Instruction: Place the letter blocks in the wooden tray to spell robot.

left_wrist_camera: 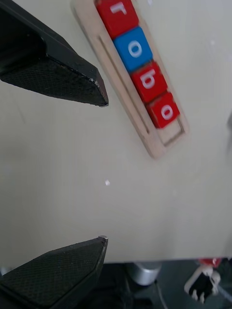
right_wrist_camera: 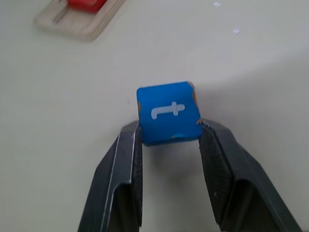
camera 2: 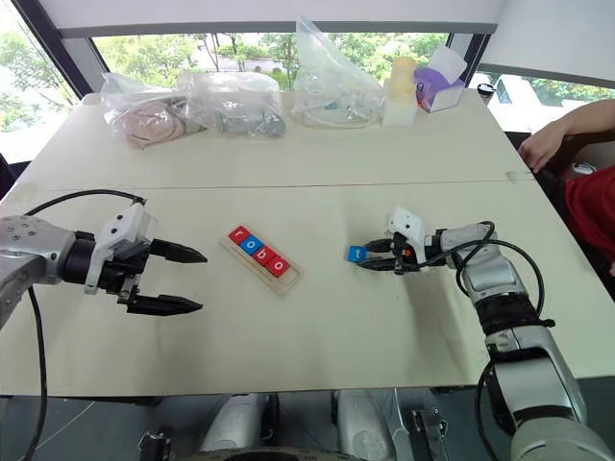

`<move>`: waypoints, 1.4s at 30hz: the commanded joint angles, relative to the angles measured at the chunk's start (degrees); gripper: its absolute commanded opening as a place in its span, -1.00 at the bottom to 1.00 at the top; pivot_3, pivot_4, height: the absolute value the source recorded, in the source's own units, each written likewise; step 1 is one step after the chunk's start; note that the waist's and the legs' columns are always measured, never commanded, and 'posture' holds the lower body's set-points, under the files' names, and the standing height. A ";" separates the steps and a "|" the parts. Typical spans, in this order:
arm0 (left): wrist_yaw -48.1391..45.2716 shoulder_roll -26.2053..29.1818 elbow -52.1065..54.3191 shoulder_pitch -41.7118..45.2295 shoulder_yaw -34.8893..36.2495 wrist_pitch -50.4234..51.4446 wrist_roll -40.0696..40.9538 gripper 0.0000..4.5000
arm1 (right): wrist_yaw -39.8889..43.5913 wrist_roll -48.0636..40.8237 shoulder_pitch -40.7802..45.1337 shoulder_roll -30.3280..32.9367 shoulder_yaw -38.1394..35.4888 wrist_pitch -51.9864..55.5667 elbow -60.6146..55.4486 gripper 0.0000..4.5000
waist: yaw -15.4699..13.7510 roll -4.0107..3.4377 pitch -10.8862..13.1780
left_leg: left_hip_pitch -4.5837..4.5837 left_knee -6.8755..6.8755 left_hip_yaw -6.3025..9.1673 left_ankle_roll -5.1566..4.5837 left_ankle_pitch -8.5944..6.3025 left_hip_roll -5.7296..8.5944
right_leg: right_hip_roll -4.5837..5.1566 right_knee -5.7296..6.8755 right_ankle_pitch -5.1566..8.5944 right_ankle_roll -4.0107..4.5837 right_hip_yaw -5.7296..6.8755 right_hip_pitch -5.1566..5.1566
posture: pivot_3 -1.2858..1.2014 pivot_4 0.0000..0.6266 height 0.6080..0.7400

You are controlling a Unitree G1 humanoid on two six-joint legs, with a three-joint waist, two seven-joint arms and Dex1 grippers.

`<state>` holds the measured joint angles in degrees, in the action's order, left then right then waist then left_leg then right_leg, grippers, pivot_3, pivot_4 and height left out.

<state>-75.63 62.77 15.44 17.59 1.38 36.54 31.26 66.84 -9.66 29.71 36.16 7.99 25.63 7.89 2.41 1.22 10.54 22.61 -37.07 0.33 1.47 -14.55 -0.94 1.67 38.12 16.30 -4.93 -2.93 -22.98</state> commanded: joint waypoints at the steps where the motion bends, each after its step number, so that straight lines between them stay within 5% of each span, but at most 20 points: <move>1: 0.58 -0.33 -1.29 0.69 0.06 -2.50 -2.05 1.00 | -10.90 -2.31 -1.99 -2.49 -1.41 20.17 -19.68 -0.51 | -0.02 0.01 0.00 | 0.05 0.00 0.02 0.00 0.00 -0.01 | -0.01 0.00 0.01 0.01 0.00 -0.05 | 0.03 -0.52 0.92; 7: 0.32 -1.81 -5.13 2.09 -1.59 -5.85 -5.12 1.00 | -26.33 -1.17 -5.34 -9.29 2.11 42.77 -37.69 -0.51 | -0.34 0.02 -0.02 | 0.68 -0.15 0.03 0.03 0.02 0.04 | -0.01 0.00 0.00 0.00 0.05 -0.58 | 0.03 -0.52 0.92; 12: 0.61 -3.58 -5.61 2.92 -2.36 -5.80 -5.29 1.00 | -33.02 -1.65 -5.11 -13.60 4.73 50.85 -41.49 -0.51 | -0.23 0.04 -0.03 | 0.78 -0.19 0.00 0.03 0.02 0.08 | 0.02 -0.04 -0.01 -0.01 0.05 -0.64 | 0.03 -0.52 0.92; 42: 3.05 -5.49 -3.76 1.17 -1.20 -2.89 -4.70 1.00 | -44.26 -5.59 -2.03 -21.20 10.26 50.94 -36.55 -0.51 | 0.15 0.04 -0.03 | 0.77 -0.14 0.03 0.03 0.02 0.03 | -0.07 0.00 -0.01 -0.02 0.07 -0.70 | 0.03 -0.52 0.92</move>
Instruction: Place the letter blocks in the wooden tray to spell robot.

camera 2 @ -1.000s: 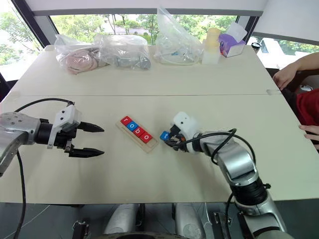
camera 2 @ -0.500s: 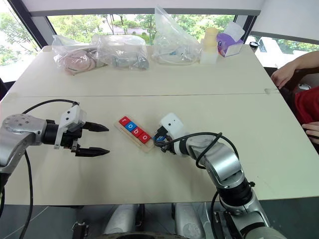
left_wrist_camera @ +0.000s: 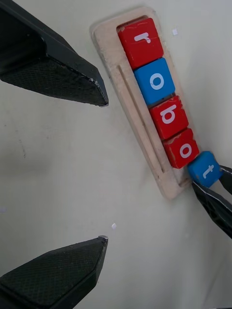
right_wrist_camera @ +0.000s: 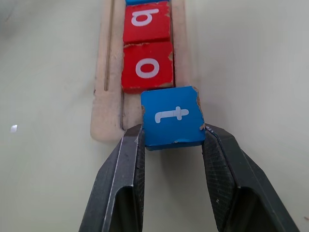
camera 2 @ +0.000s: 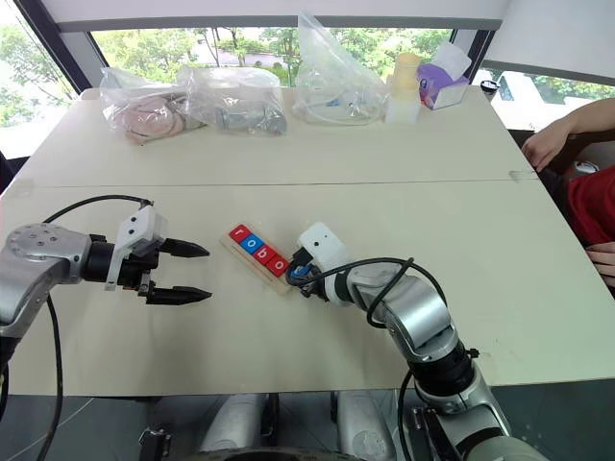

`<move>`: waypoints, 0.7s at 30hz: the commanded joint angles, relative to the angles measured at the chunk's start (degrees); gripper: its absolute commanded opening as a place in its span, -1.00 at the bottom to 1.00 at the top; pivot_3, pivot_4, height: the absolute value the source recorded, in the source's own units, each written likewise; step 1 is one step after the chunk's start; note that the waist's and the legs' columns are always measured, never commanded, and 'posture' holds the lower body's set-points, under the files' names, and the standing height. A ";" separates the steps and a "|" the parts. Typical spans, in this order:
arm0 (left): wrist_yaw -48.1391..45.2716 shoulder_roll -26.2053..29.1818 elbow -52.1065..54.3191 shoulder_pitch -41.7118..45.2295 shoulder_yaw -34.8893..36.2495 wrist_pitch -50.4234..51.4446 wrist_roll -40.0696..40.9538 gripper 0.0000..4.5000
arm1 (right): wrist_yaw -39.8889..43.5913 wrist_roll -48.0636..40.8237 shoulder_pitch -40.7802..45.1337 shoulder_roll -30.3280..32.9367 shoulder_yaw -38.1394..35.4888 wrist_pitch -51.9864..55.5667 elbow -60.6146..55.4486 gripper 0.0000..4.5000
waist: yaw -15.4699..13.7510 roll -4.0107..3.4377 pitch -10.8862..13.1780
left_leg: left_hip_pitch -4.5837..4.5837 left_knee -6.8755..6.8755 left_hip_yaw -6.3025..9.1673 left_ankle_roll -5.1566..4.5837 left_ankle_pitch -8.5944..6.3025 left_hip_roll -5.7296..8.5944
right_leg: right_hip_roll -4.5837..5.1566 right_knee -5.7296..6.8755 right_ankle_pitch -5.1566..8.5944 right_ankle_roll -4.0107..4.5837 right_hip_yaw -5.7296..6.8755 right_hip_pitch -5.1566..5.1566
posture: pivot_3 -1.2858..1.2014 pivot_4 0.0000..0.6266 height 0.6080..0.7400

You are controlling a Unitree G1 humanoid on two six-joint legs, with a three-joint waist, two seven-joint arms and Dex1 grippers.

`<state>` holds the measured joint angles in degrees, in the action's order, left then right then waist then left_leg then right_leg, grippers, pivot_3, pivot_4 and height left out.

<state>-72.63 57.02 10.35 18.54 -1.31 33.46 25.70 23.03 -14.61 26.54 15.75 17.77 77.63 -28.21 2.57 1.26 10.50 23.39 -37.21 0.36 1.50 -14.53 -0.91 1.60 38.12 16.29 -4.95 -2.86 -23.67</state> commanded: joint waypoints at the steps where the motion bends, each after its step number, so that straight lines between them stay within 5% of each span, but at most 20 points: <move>1: 0.10 0.26 1.31 0.13 1.52 0.17 0.86 1.00 | -0.62 -0.74 1.27 -0.98 0.57 -1.21 -0.25 -0.51 | -0.01 0.00 0.00 | 0.00 0.00 0.00 0.00 0.00 0.00 | 0.00 0.00 0.00 0.00 0.00 0.00 | 0.03 -0.52 0.92; 20: 0.85 0.00 0.35 -0.86 1.59 -0.58 0.34 1.00 | -2.82 -1.32 1.97 -4.24 1.84 -1.81 0.99 -0.51 | -0.03 0.00 0.00 | 0.00 0.00 0.00 0.00 0.00 0.00 | 0.01 0.00 0.00 0.00 0.00 0.00 | 0.03 -0.52 0.92; 21: 0.88 -0.05 0.28 -0.85 1.55 -0.65 0.30 1.00 | -2.86 -1.32 1.96 -4.23 1.83 -1.90 0.99 -0.29 | -0.03 0.00 0.00 | 0.00 0.00 0.00 0.00 0.00 0.00 | 0.02 0.00 0.00 0.00 0.00 0.00 | 0.03 -0.52 0.92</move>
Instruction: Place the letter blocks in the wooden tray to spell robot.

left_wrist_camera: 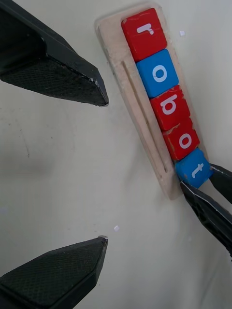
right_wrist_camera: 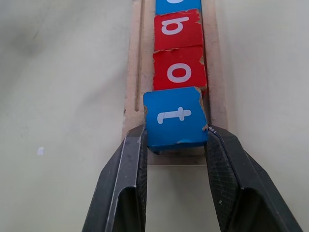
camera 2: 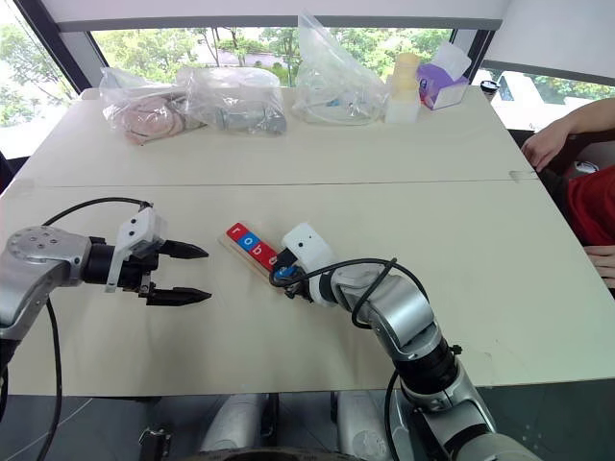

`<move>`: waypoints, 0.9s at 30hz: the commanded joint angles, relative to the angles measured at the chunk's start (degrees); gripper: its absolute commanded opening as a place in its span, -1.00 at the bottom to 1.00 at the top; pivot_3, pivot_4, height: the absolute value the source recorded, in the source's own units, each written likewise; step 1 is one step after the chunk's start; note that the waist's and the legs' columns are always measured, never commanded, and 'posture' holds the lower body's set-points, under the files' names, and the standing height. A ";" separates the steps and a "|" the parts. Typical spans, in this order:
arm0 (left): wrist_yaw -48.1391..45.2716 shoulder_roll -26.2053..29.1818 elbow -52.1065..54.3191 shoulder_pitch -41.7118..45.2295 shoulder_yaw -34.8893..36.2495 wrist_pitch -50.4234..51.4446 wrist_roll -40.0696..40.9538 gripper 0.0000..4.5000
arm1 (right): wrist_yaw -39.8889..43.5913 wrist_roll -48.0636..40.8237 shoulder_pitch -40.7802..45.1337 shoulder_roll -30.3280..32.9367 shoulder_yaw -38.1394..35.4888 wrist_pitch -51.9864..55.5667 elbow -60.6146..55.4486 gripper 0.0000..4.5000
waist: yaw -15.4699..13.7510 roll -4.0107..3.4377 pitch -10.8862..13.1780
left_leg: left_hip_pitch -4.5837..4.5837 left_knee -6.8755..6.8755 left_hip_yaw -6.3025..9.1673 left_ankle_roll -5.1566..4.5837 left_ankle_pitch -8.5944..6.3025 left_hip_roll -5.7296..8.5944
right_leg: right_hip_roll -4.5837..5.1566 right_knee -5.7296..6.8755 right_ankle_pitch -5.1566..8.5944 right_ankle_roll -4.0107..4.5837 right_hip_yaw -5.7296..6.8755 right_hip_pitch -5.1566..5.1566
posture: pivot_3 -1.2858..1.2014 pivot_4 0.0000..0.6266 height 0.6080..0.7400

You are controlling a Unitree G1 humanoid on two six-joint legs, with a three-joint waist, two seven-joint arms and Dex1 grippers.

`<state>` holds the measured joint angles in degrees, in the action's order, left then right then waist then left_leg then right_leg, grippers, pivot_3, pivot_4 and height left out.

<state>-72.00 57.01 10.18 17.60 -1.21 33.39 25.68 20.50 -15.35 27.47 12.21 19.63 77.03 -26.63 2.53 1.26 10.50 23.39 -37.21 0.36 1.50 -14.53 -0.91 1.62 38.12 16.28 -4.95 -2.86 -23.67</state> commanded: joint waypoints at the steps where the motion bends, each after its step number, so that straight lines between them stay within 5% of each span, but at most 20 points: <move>1: 0.29 -0.10 0.38 0.09 1.42 -0.63 0.29 1.00 | -0.39 -0.57 1.04 -0.70 -0.06 -1.39 -0.56 -0.05 | 0.01 0.00 0.00 | 0.00 0.00 0.00 0.00 0.00 0.00 | 0.00 0.00 0.00 0.00 0.00 0.00 | 0.03 -0.52 0.92; 6: 0.27 -0.45 -0.46 0.27 1.14 -1.16 -0.17 1.00 | -1.36 0.35 2.27 -0.37 -1.15 -3.74 -0.56 0.98 | 0.03 0.00 0.00 | 0.00 0.00 0.00 0.00 0.00 0.00 | 0.00 0.00 0.00 0.00 0.00 -0.01 | 0.03 -0.52 0.92; 15: 0.24 -0.97 -1.24 0.12 1.57 -1.25 0.29 1.00 | 0.26 -2.07 3.87 2.04 -6.87 -6.71 -7.88 0.98 | -0.02 0.00 0.00 | 0.01 0.02 0.00 0.00 0.00 0.00 | 0.03 0.00 0.00 0.00 0.00 -0.01 | 0.03 -0.52 0.92; 27: -0.11 -0.04 -5.60 -0.22 0.52 -5.08 -3.62 1.00 | 8.10 -3.42 -9.66 20.45 -9.74 -15.30 -14.40 0.98 | 0.07 0.00 0.00 | 0.01 0.03 -0.01 0.00 0.00 0.00 | 0.01 -0.03 0.01 0.00 0.02 0.00 | 0.03 -0.52 0.92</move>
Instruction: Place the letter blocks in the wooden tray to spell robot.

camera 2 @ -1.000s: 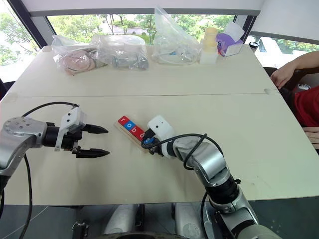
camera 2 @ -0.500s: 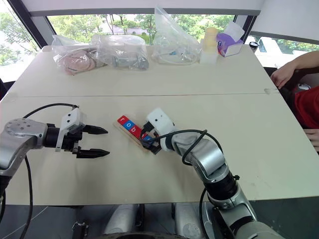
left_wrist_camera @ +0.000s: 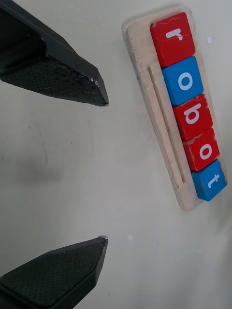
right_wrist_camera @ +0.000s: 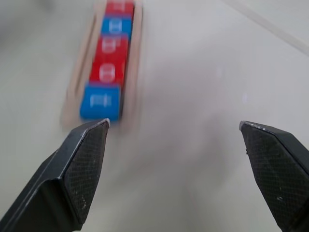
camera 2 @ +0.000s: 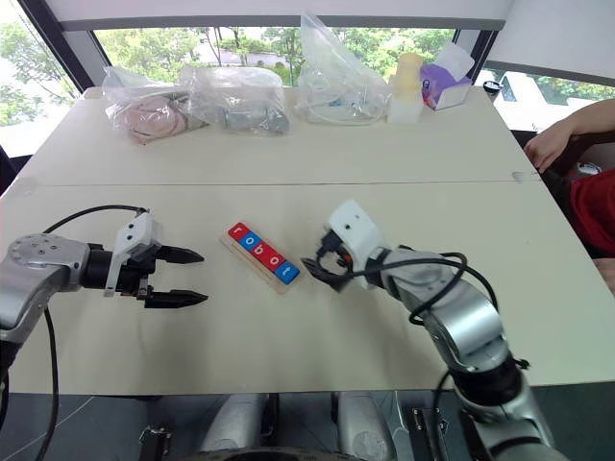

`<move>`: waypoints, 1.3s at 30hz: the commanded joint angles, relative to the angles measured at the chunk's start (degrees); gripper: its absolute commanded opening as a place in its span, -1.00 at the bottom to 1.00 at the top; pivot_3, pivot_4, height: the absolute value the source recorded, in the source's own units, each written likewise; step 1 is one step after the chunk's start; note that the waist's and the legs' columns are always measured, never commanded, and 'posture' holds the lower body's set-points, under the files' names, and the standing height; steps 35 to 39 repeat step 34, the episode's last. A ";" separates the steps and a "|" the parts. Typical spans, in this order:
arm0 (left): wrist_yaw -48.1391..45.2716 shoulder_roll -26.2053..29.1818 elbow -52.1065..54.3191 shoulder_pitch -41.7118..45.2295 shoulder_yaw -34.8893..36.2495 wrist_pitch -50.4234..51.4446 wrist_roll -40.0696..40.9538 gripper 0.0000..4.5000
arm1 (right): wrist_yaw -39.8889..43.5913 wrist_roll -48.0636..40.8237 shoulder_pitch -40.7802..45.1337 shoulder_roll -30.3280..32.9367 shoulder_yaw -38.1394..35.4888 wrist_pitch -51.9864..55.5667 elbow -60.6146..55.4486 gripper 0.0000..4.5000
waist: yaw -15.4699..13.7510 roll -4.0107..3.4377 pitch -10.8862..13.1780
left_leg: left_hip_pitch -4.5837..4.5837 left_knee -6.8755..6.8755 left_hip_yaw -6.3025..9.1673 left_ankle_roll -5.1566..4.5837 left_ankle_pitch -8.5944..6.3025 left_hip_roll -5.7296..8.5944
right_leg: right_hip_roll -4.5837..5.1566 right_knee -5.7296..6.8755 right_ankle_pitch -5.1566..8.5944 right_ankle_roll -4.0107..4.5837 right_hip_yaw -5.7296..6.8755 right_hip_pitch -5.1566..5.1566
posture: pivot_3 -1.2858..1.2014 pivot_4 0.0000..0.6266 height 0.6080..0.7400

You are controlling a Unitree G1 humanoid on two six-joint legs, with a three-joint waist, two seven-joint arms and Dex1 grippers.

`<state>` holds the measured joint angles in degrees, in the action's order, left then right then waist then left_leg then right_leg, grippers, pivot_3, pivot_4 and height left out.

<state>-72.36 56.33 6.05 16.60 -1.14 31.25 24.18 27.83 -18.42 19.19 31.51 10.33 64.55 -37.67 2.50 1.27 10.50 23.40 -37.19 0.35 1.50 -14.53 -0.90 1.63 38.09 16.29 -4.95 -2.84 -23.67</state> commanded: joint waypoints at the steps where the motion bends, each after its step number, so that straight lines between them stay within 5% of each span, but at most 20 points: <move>1: 0.89 0.62 -3.27 0.86 -0.05 -5.06 -4.00 1.00 | 0.96 -0.17 -2.26 1.79 -0.41 -3.62 -3.44 0.98 | 0.17 0.00 0.00 | -0.02 0.00 -0.02 0.00 0.00 -0.02 | -0.02 0.01 0.00 0.00 -0.01 0.00 | 0.03 -0.52 0.92; 6: 7.39 -5.16 -19.04 7.82 0.57 -16.80 -10.02 1.00 | 6.77 -3.36 -4.70 5.15 -2.38 -8.91 -5.71 0.98 | -0.34 -0.01 0.00 | -0.04 -0.05 -0.01 -0.01 0.00 -0.02 | -0.07 0.03 0.00 0.00 0.00 0.02 | 0.03 -0.52 0.92; 15: -1.37 -8.32 -32.72 19.69 -3.49 -24.85 -13.66 1.00 | 13.30 -5.28 -5.93 12.45 -3.80 -13.25 -6.59 0.98 | -1.36 0.17 -0.05 | 0.04 -0.11 -0.02 -0.01 0.00 0.04 | -0.03 -0.08 -0.06 -0.10 0.04 0.07 | 0.03 -0.52 0.92; 28: 1.00 0.62 -6.71 -2.64 12.51 -1.68 -1.75 1.00 | 16.97 -17.06 -12.44 17.48 -20.54 -7.88 -8.05 0.98 | -1.52 0.17 -0.05 | -0.06 -0.08 0.06 -0.01 0.00 -0.06 | 0.12 -0.04 -0.04 -0.07 0.01 0.17 | 0.03 -0.52 0.92; 39: 5.51 -0.47 2.39 -11.42 17.73 3.25 1.75 1.00 | 18.02 -16.50 -11.48 18.45 -18.91 -10.42 -2.93 0.98 | -1.58 0.17 -0.05 | -0.08 -0.11 0.03 -0.01 0.00 -0.06 | 0.21 -0.11 -0.02 -0.01 0.01 0.22 | 0.03 -0.52 0.92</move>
